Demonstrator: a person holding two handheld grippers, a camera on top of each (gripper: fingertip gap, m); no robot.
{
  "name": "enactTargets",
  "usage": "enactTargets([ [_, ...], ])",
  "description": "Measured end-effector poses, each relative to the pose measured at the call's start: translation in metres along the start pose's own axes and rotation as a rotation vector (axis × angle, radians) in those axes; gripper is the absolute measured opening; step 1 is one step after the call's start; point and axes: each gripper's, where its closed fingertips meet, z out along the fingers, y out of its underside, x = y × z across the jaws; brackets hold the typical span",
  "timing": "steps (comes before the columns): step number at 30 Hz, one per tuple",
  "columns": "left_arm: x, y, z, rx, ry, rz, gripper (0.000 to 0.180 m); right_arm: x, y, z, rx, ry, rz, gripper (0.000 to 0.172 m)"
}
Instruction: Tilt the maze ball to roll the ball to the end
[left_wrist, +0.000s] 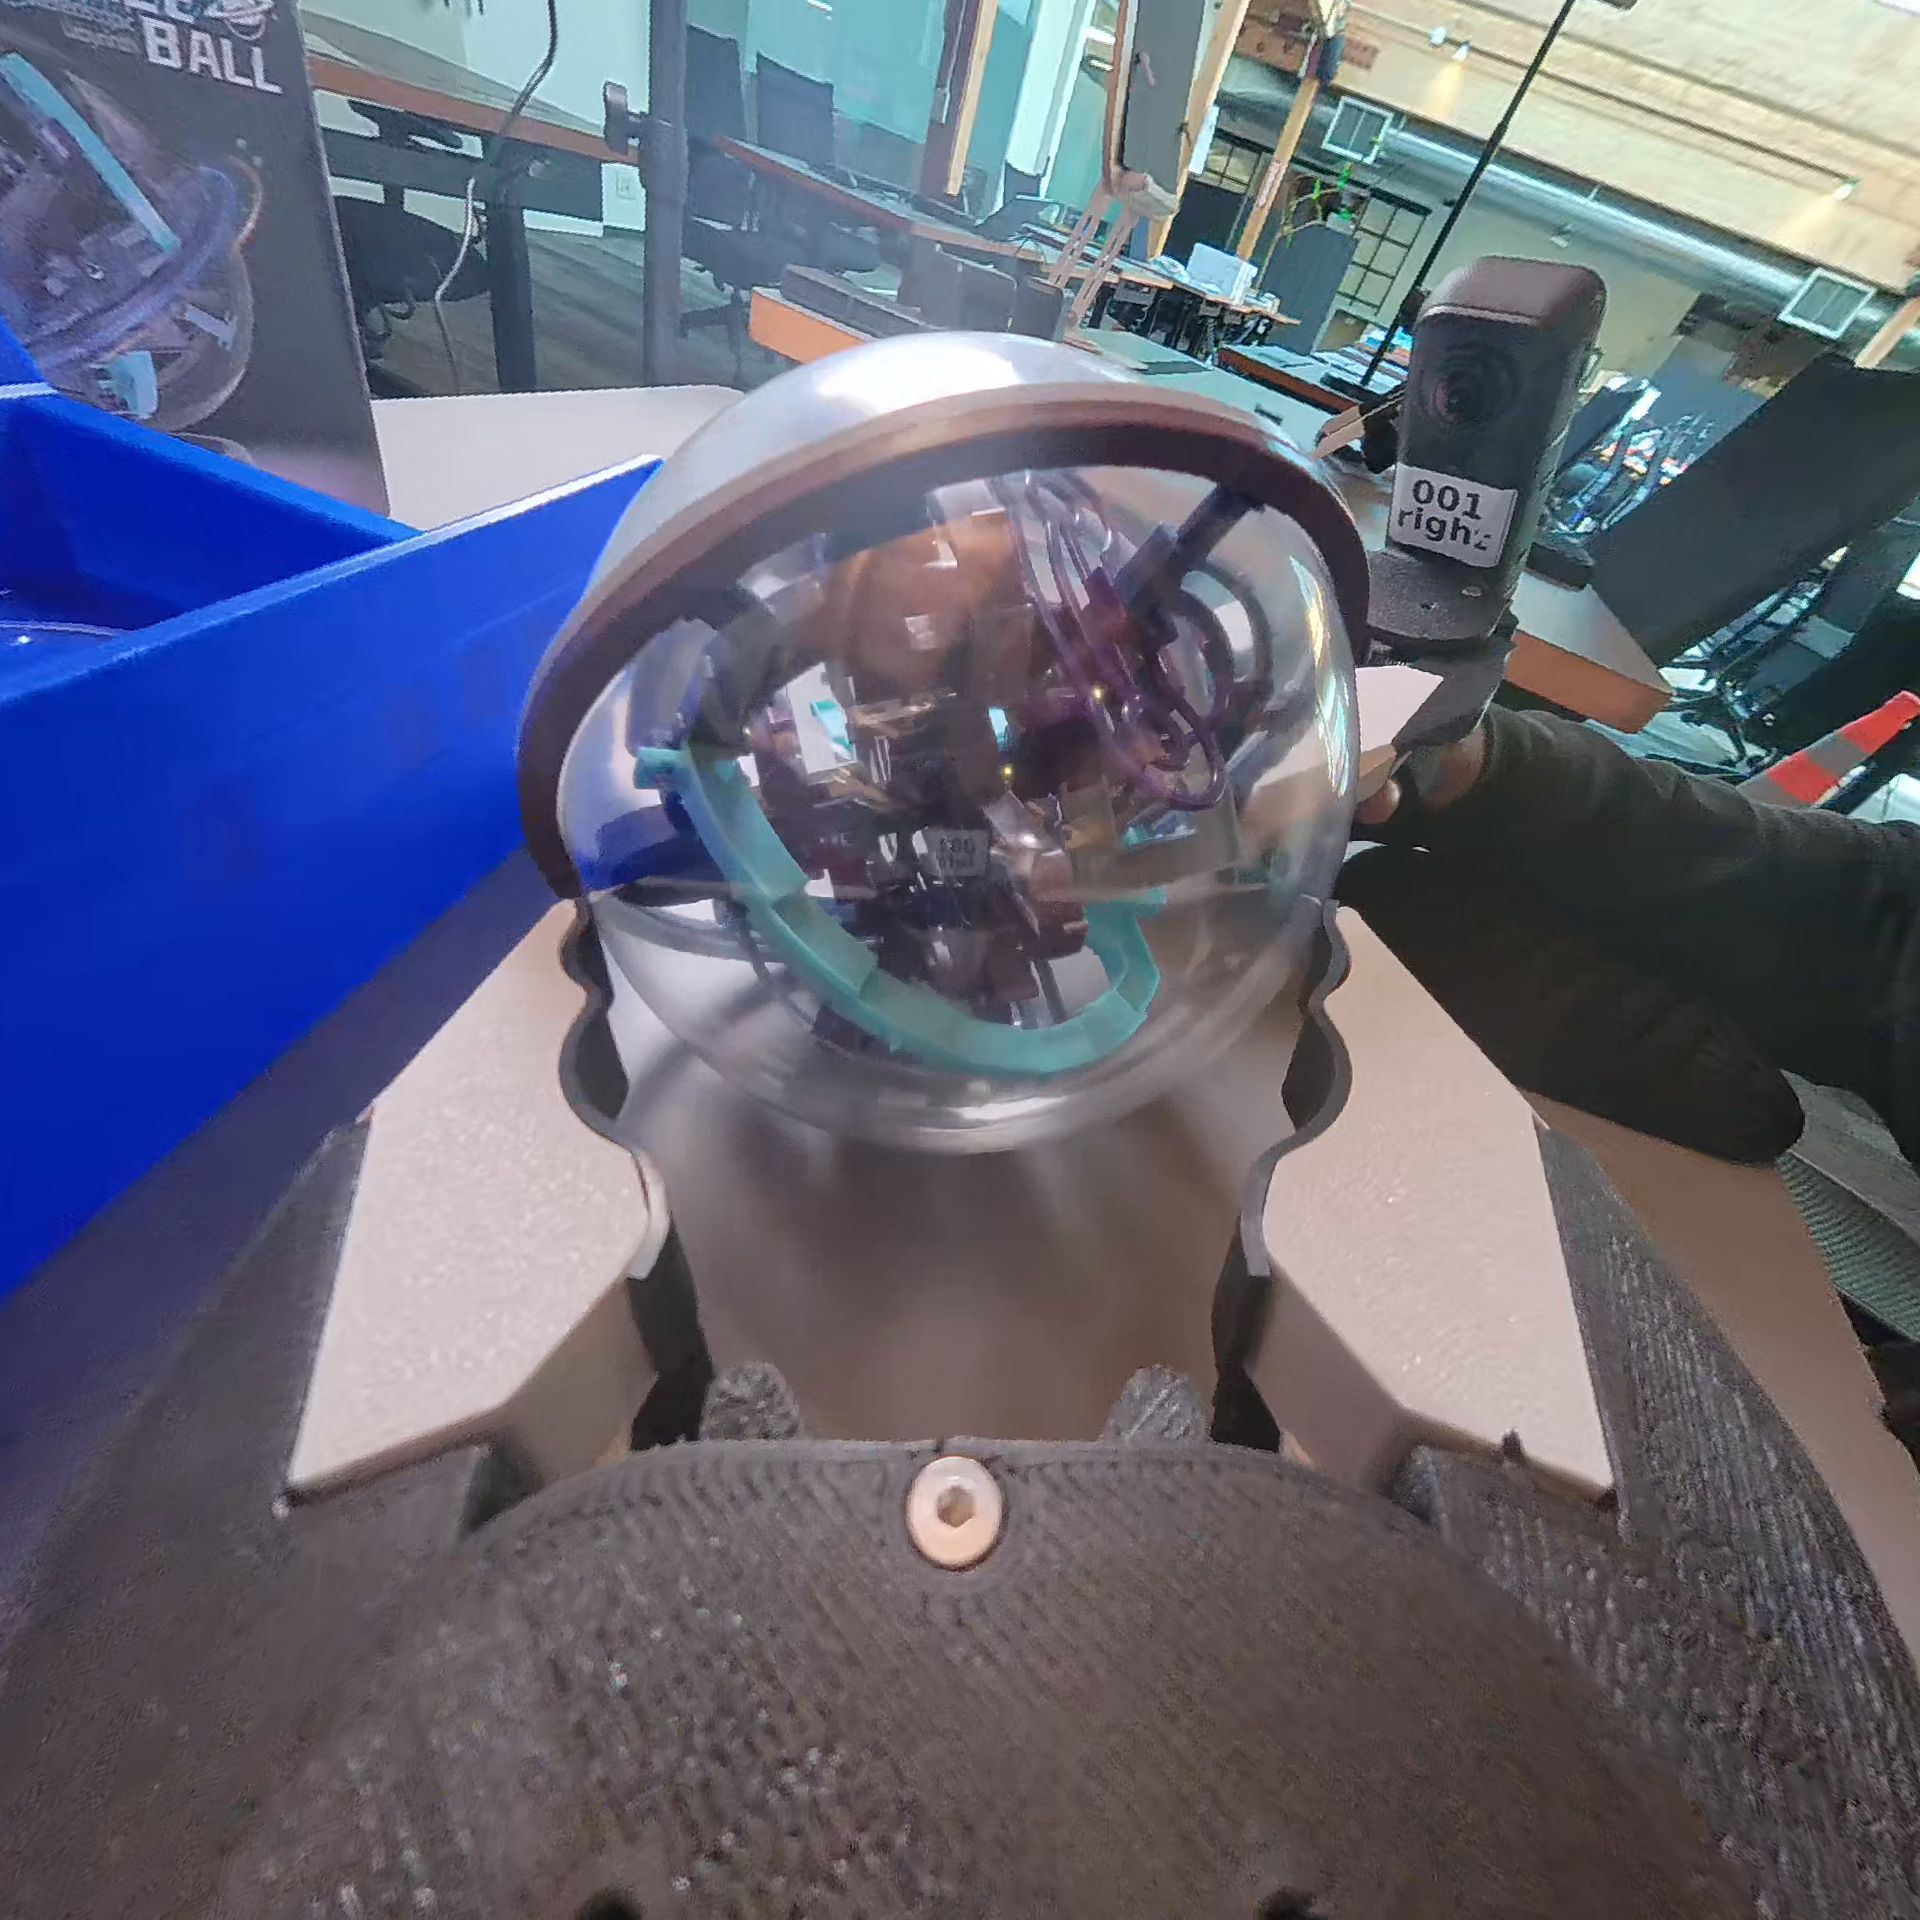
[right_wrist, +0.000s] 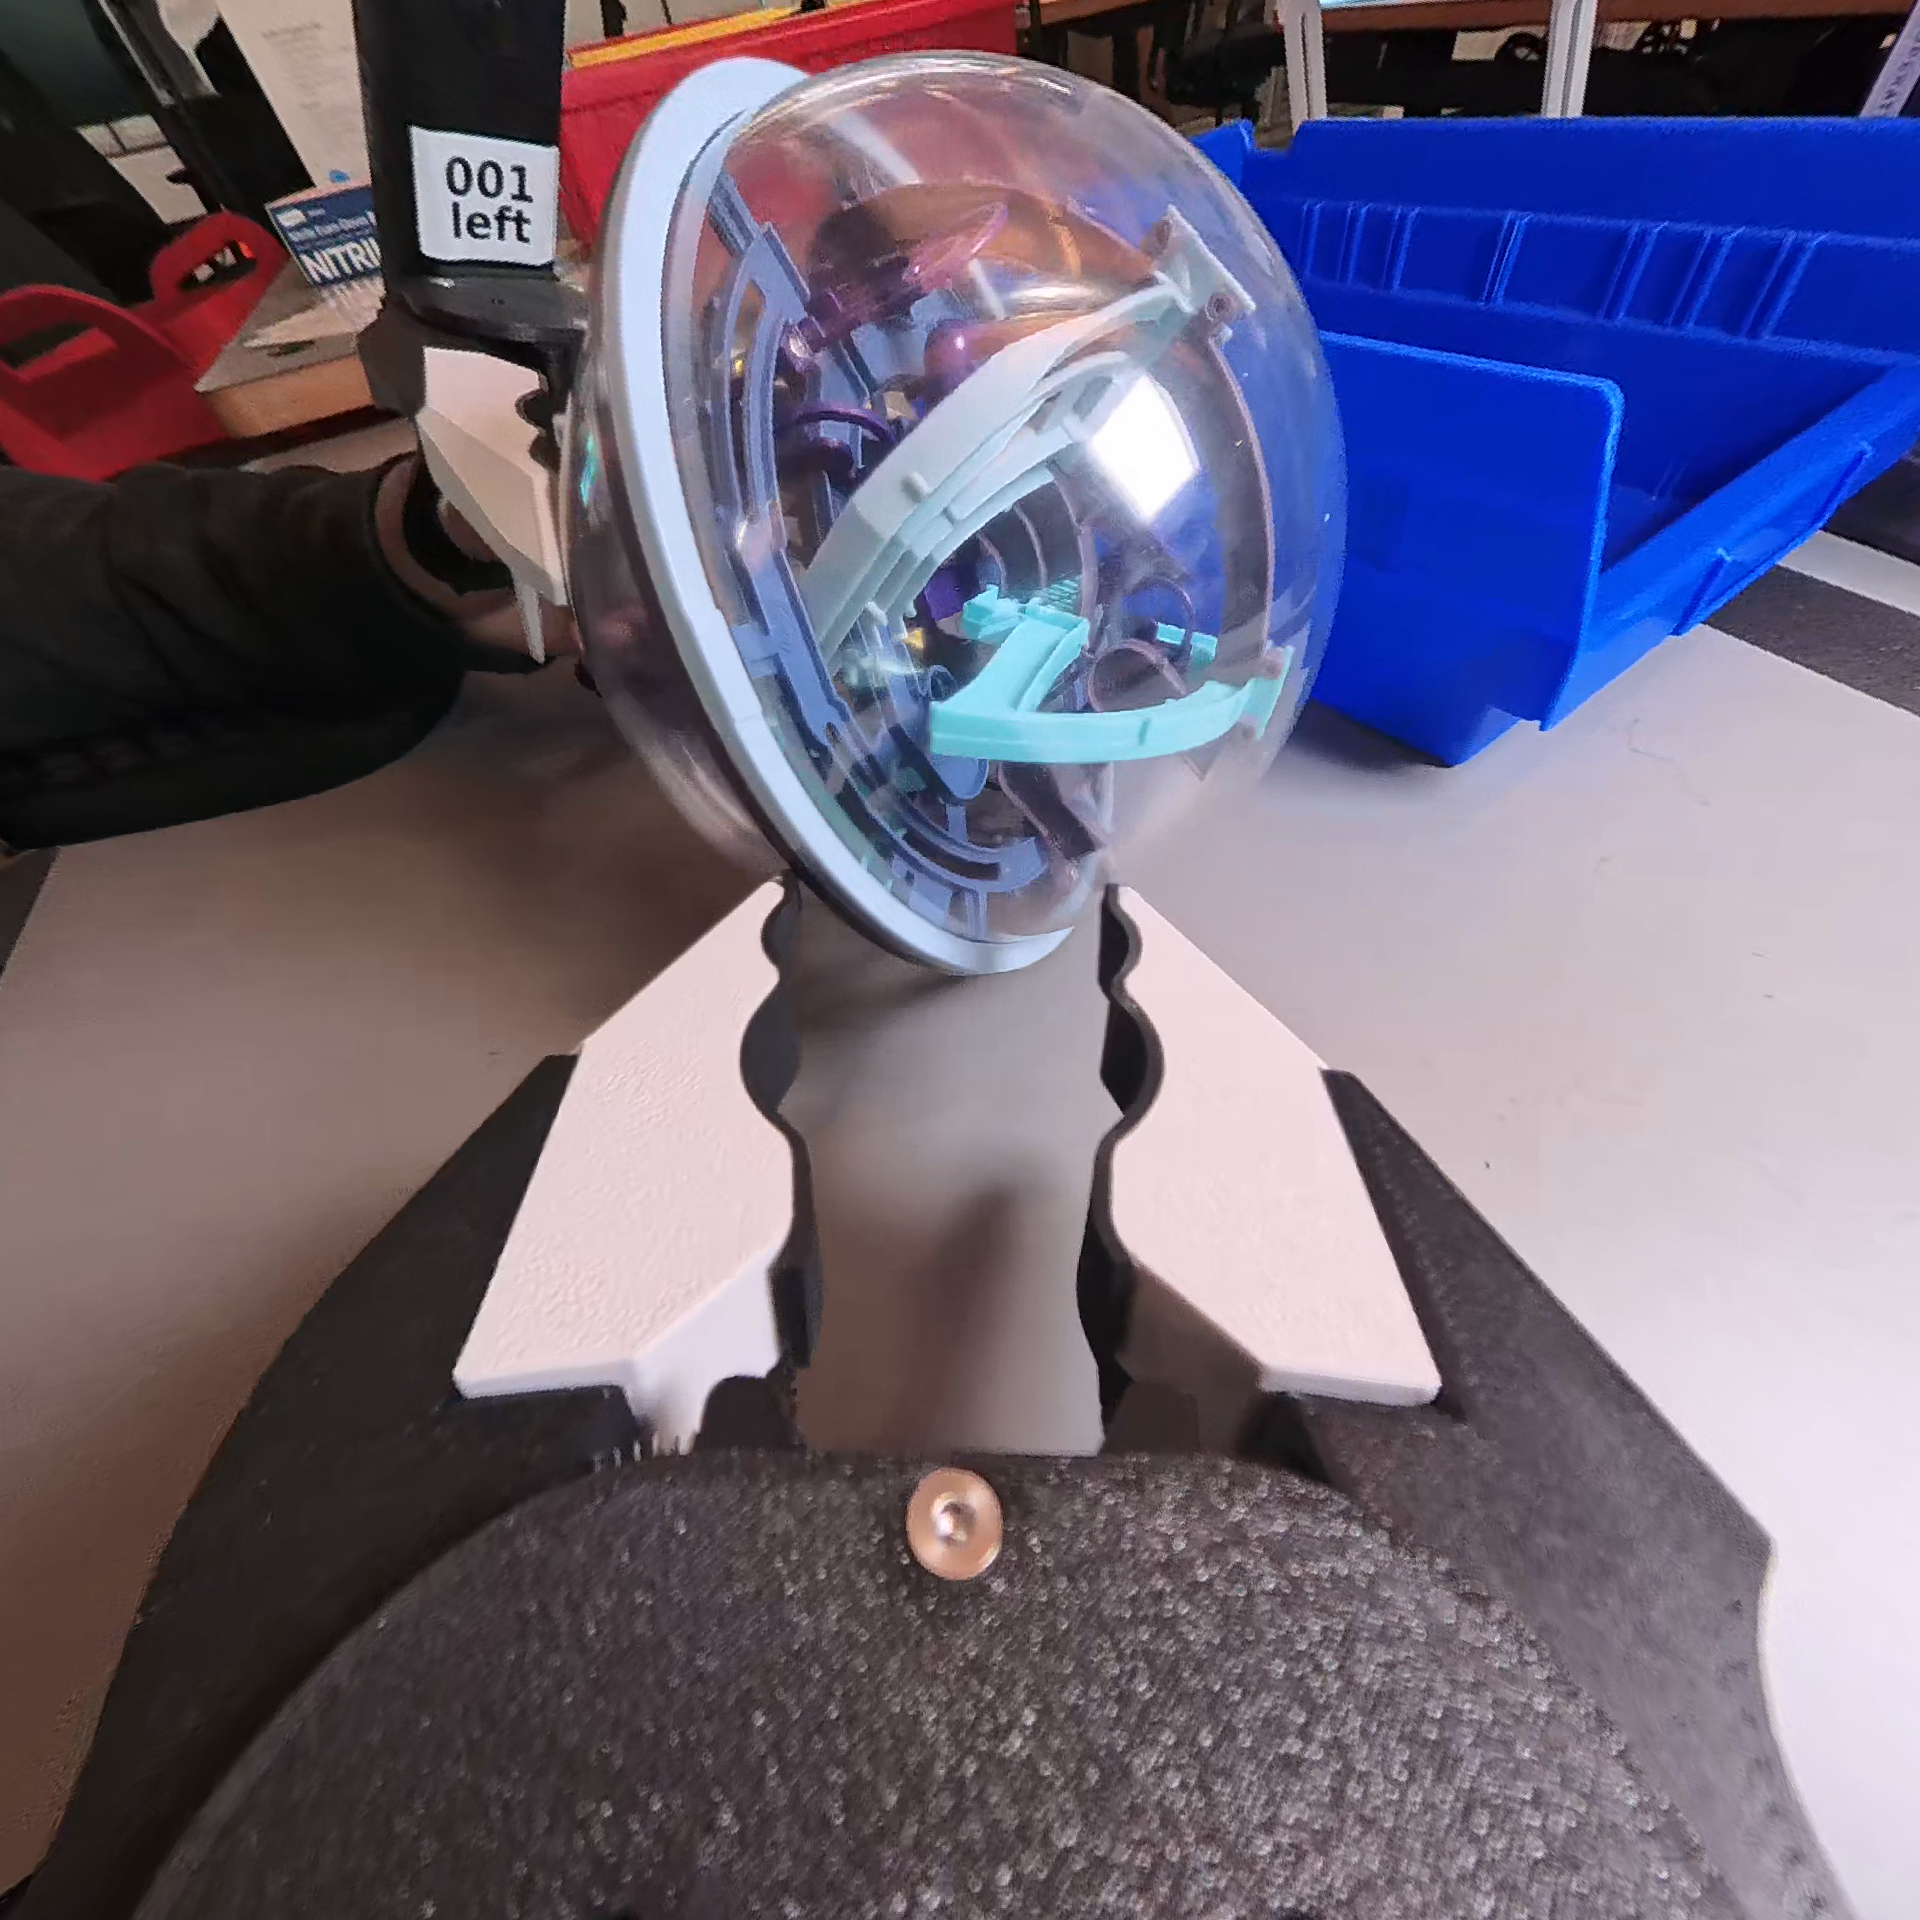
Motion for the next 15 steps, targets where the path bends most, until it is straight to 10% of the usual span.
enactTargets([
  [7, -0.005, -0.002, -0.004, 0.01, -0.038, -0.015, 0.122, 0.003, 0.002, -0.002, -0.009, 0.041, -0.078, 0.014],
  [15, 0.0, -0.014, -0.009, 0.072, -0.024, 0.023, 0.115, -0.002, 0.004, -0.003, -0.015, -0.034, -0.016, 0.009],
])
